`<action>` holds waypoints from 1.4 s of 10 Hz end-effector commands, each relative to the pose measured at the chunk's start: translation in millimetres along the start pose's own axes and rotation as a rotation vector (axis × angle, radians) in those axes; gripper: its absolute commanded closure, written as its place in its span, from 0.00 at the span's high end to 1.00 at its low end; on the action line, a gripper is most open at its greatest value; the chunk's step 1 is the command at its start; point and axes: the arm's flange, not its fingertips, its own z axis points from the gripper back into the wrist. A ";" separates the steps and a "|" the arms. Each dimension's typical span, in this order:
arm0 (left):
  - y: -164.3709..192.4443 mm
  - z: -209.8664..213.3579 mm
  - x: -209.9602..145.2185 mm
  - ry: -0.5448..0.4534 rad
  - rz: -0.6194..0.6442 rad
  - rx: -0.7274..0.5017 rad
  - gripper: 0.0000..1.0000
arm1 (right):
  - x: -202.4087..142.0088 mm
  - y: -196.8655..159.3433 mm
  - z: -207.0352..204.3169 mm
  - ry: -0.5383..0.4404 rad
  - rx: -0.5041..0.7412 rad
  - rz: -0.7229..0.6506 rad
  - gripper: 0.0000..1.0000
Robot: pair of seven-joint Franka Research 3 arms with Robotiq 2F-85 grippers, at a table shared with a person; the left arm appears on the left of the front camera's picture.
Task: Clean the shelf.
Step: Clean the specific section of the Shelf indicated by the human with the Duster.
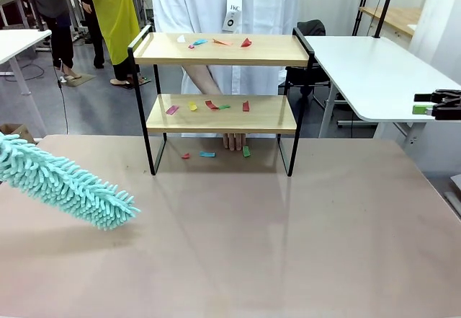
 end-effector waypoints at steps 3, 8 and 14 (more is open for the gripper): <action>-2.9 1.4 -1.9 0.014 -0.009 0.003 0.13 | 2.2 0.2 -1.6 -0.001 -0.001 0.004 1.00; -2.9 1.4 -1.9 0.014 -0.009 0.003 0.13 | 2.2 0.2 -1.6 -0.001 -0.001 0.004 1.00; -10.2 -7.3 5.3 -0.193 -0.011 -0.052 0.13 | 2.2 0.2 -1.6 -0.001 -0.001 0.004 1.00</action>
